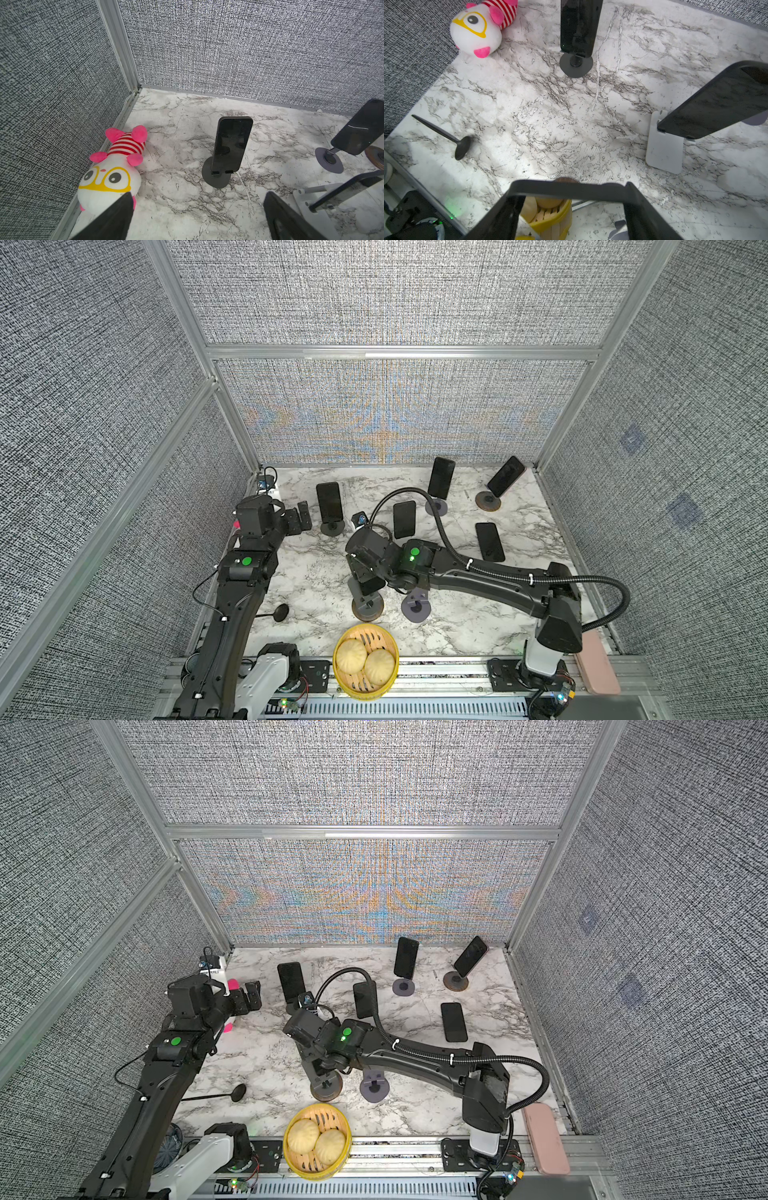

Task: Remove the phone from the phone stand

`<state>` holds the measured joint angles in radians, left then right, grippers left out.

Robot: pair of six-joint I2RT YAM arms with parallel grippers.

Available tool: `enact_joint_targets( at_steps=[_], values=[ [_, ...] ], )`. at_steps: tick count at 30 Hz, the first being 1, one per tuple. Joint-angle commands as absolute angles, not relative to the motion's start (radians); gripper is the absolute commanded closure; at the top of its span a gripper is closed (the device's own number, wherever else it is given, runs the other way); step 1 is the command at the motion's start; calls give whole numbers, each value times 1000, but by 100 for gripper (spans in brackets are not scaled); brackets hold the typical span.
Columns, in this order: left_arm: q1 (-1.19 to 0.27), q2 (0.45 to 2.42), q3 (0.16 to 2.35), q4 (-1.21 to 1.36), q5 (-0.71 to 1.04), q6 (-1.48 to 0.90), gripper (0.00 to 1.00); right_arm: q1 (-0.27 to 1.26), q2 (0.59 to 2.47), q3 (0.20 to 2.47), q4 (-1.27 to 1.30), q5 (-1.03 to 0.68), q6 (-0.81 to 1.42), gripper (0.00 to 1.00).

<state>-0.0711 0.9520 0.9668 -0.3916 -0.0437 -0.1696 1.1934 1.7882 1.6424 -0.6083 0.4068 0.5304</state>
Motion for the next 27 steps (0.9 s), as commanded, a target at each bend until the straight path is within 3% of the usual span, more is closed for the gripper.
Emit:
enact_joint_targets(
  at_steps=[1, 7, 11, 27],
  values=[
    [-69, 952, 976, -380, -37, -178, 1, 1188, 1770, 1664, -636, 414, 509, 68],
    [-69, 957, 977, -382, -34, -179, 1, 1135, 1722, 1685, -671, 401, 489, 78],
    [-69, 951, 975, -379, -38, -179, 1, 1089, 1696, 1704, -708, 410, 456, 100],
    [-69, 963, 976, -382, -38, -178, 1, 839, 1644, 1796, -995, 288, 448, 100]
  ],
)
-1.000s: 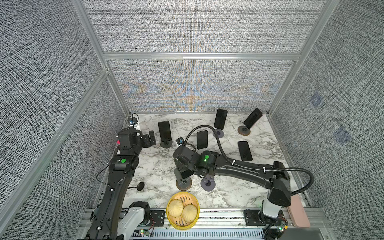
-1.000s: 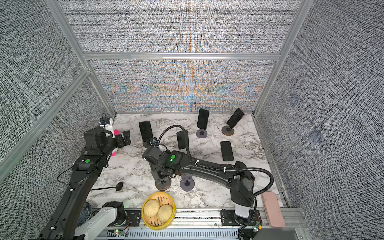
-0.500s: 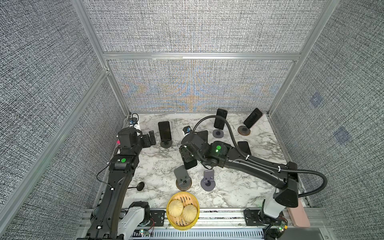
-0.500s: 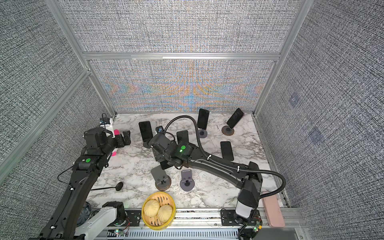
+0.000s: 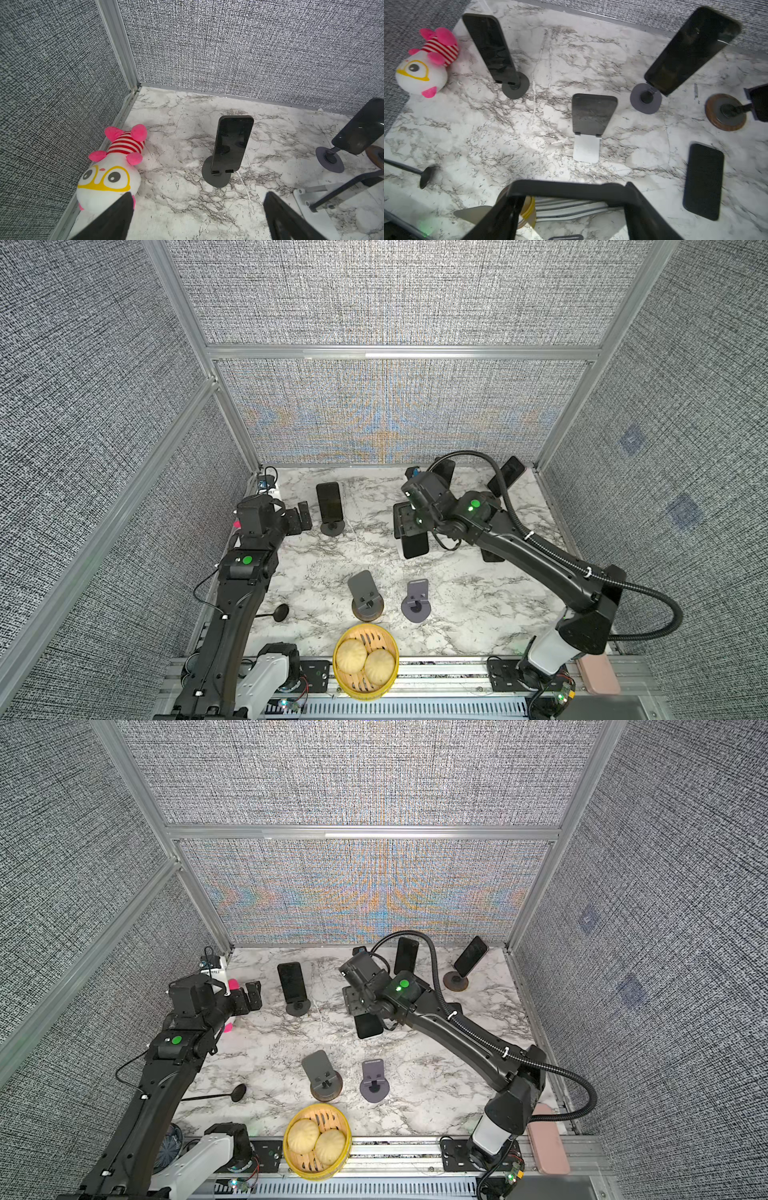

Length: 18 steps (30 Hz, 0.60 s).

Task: Remove the phone from the phone stand

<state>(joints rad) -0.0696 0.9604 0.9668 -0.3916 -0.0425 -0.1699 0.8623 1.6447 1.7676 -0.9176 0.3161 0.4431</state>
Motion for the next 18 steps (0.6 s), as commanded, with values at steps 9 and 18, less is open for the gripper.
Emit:
enact_joint_targets(
  at_steps=[9, 18],
  values=[
    [-69, 963, 977, -383, -39, -178, 1, 674, 1678, 1858, -1203, 249, 438, 100],
    [-68, 966, 976, -383, -40, -179, 1, 490, 1709, 1823, -1291, 210, 387, 100]
  ],
)
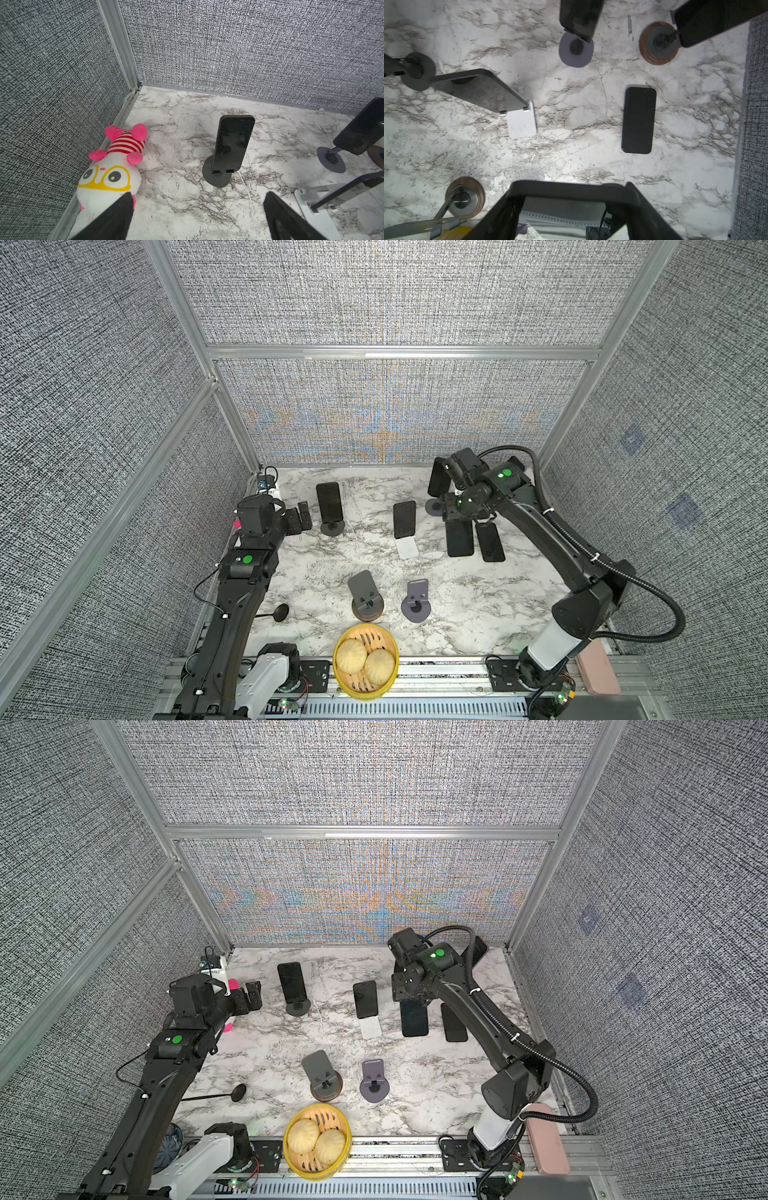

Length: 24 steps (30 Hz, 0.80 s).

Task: Remove the phone from the phone stand
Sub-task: 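Carry the phone beside the first phone and lay it flat, releasing it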

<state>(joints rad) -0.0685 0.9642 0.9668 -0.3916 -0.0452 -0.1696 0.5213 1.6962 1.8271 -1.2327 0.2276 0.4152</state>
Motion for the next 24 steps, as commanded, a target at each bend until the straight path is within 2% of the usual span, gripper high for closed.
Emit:
enact_joint_targets(
  at_steps=[1, 13, 24],
  values=[
    [-66, 968, 975, -382, -40, -178, 1, 470, 1720, 1813, -1295, 207, 378, 100],
    [-67, 1014, 980, -392, -43, -163, 1, 272, 1889, 1737, -1210, 69, 261, 100],
    [-67, 1025, 966, -367, -56, -154, 1, 231, 2074, 1773, -1131, 31, 202, 100]
  ],
)
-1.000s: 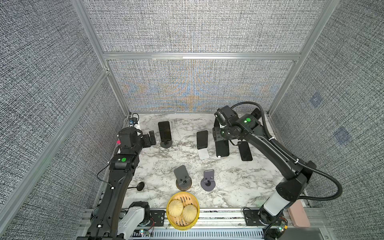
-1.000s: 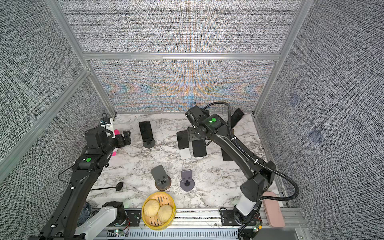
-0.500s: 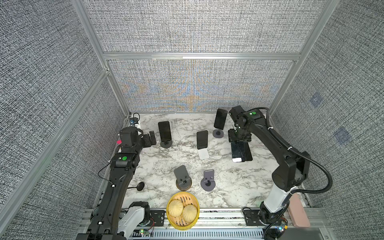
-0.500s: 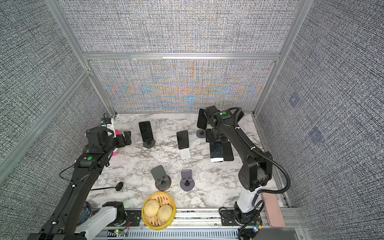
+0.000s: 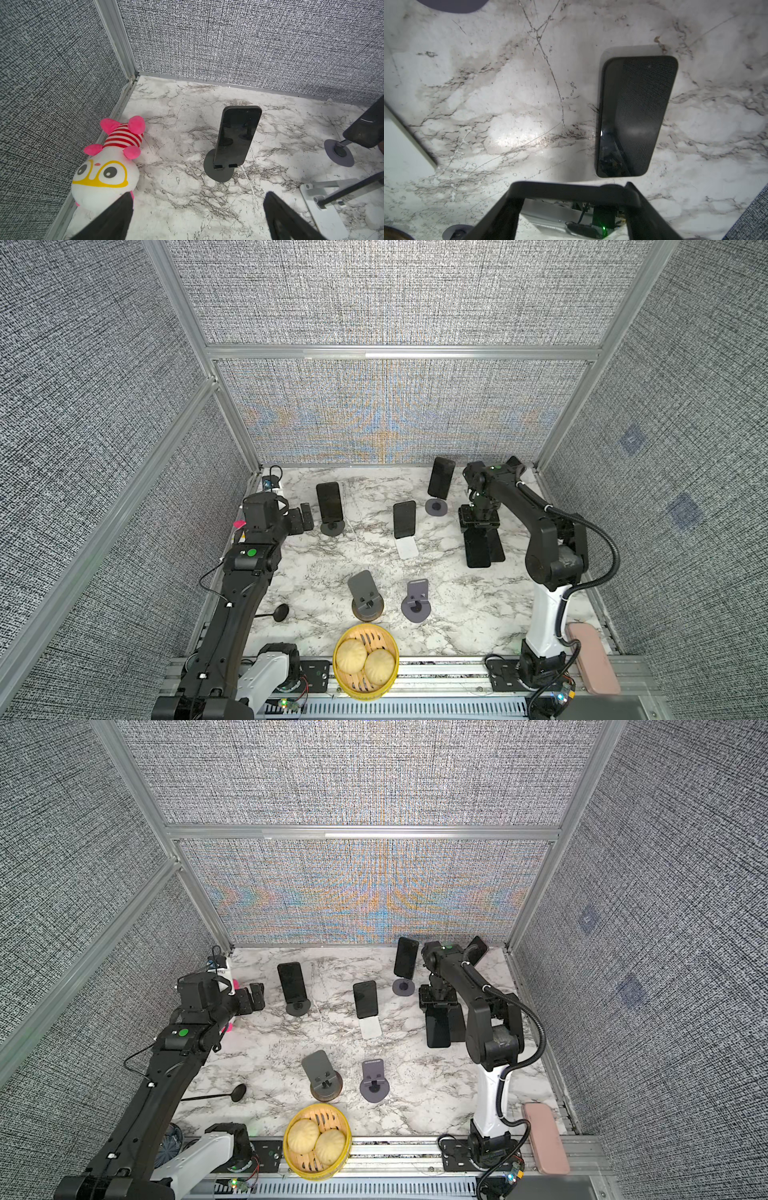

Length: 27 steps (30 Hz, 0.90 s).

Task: Remove the phone from the phone stand
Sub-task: 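Carry the phone beside the first phone and lay it flat, releasing it, then raise the open right gripper away from the laid phones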

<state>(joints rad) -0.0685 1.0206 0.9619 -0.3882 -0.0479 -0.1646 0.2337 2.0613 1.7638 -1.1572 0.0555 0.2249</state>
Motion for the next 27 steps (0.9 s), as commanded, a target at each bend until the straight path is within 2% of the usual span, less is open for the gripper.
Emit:
enact_joint_targets(
  at_steps=[1, 27],
  values=[
    [-67, 1029, 966, -370, -55, -155, 1, 230, 2083, 1773, -1121, 26, 200, 100],
    [-62, 1069, 971, -377, -55, -159, 1, 233, 2173, 1761, -1000, 88, 176, 100]
  ],
)
